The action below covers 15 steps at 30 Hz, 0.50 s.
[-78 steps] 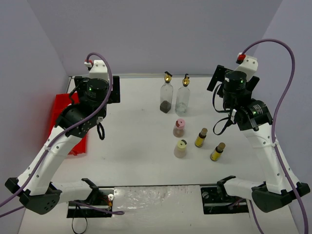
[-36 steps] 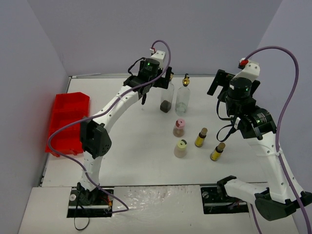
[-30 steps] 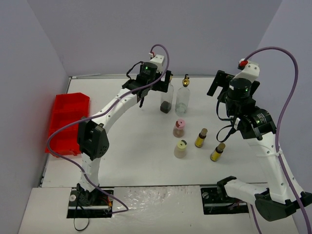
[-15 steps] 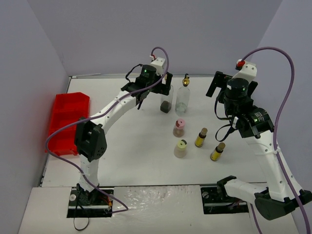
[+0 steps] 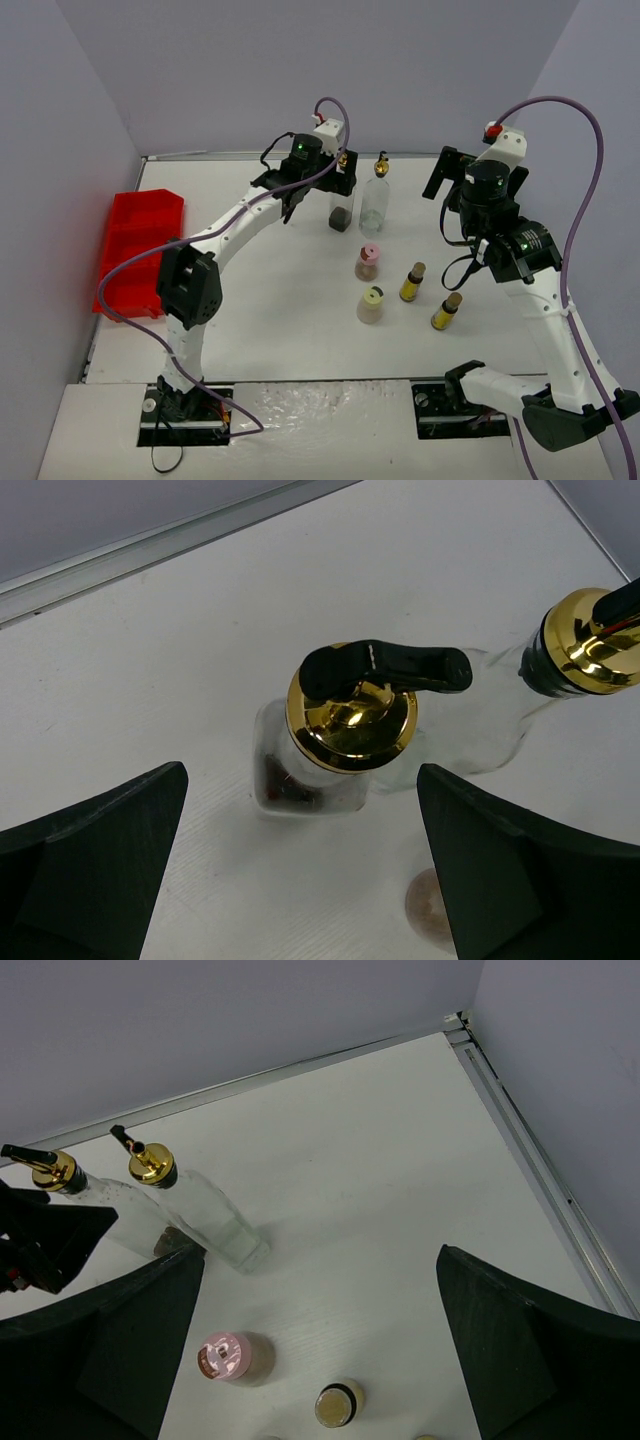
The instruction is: Organize the condiment bottles
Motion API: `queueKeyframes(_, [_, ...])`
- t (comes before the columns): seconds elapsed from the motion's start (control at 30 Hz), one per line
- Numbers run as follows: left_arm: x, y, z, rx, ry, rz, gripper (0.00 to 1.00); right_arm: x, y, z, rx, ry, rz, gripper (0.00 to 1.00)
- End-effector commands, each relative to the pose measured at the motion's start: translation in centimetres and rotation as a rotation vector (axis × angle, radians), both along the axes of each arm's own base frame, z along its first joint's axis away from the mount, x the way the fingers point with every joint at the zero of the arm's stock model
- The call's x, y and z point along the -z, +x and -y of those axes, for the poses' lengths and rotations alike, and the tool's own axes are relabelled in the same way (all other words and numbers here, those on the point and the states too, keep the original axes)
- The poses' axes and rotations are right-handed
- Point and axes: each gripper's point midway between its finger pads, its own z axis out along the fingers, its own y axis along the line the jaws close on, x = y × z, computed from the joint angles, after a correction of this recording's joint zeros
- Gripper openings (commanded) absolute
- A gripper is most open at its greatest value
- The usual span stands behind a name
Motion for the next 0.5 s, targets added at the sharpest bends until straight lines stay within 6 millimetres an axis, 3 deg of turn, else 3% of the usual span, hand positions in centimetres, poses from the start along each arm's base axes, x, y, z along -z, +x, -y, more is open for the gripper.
queueKeyframes(0.0, [-3.0,1.1,1.4,0.028,-0.088,0.086,0.97,-1.2,0.3,0.4,0.023,0.008,0.047,1.0])
queueKeyframes(0.2, [-1.1,1.6,1.9,0.034,-0.08,0.07,0.96,-1.0,0.2,0.6,0.028,0.002,0.045,1.0])
queueKeyframes(0.3, [-0.7,1.7,2.0,0.039,-0.077,0.081,0.89,-1.0,0.2,0.6,0.027,0.002,0.043,1.0])
queueKeyframes(0.4, [-0.8,1.9,2.0,0.038,-0.079,0.109,0.68,-1.0,0.2,0.5,0.024,0.003,0.043,1.0])
queueKeyframes(0.47, [-0.6,2.1,2.1,0.036,-0.072,0.112,0.26,-0.8,0.2,0.5,0.021,0.003,0.039,1.0])
